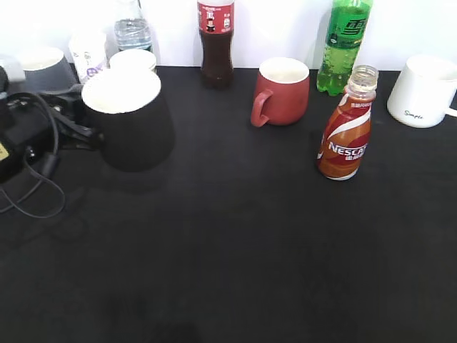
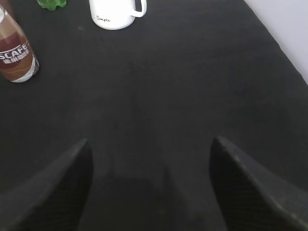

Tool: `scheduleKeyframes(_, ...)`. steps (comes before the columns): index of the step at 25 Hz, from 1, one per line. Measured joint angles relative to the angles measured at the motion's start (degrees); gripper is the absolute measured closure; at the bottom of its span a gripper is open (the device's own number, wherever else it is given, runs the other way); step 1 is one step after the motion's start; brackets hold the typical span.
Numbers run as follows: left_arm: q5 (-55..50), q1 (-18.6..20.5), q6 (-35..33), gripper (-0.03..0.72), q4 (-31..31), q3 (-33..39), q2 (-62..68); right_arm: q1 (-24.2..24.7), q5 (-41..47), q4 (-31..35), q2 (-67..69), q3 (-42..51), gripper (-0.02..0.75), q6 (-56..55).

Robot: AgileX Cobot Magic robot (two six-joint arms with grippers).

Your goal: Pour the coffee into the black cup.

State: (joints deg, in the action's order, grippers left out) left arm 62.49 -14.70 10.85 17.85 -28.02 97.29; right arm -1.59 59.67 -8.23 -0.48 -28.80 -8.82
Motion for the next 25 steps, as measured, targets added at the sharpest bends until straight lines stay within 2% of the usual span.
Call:
scheduleKeyframes(3, -0.3, 0.0, 0.0, 0.625, -0.2, 0.0, 0.0, 0.0, -1.5, -0.1, 0.0, -0.4, 0.150, 0.0)
scheduleKeyframes(4, -0.3, 0.0, 0.0, 0.625, -0.2, 0.0, 0.0, 0.0, -7.3, -0.2, 0.8, -1.0, 0.150, 0.0)
scheduleKeyframes(8, -0.3, 0.0, 0.1, 0.625, -0.1, 0.0, 0.0, 0.0, -35.5, 2.8, 13.5, 1.9, 0.150, 0.1)
scheduleKeyframes(10, -0.3, 0.0, 0.1, 0.625, -0.1, 0.0, 0.0, 0.0, -55.7, 2.7, 19.1, 10.8, 0.150, 0.1)
scheduleKeyframes(12, -0.3, 0.0, 0.2, 0.625, -0.1, 0.0, 0.0, 0.0, -70.1, 1.8, 26.5, 19.8, 0.150, 0.1)
scheduleKeyframes(14, -0.3, 0.0, 0.2, 0.626, -0.1, 0.0, 0.0, 0.0, -79.0, -2.8, 36.9, 24.0, 0.150, 0.1)
scheduleKeyframes(16, -0.3, 0.0, 0.2, 0.627, -0.1, 0.0, 0.0, 0.0, -90.2, -12.8, 50.1, 24.3, 0.150, 0.1)
scheduleKeyframes(17, -0.4, 0.0, 0.2, 0.627, -0.1, 0.0, 0.0, 0.0, -97.7, -15.8, 56.8, 24.4, 0.150, 0.1)
scheduleKeyframes(21, -0.5, 0.0, 0.2, 0.627, -0.1, 0.0, 0.0, 0.0, -123.6, -17.2, 80.4, 24.4, 0.150, 0.0)
scheduleKeyframes(22, -0.9, 0.0, 0.2, 0.627, -0.1, 0.0, 0.0, 0.0, -127.0, -16.8, 83.8, 24.4, 0.150, 0.0)
scheduleKeyframes(25, -1.3, 0.0, 0.2, 0.627, -0.1, 0.0, 0.0, 0.0, -128.3, -14.6, 89.7, 24.4, 0.150, 0.2)
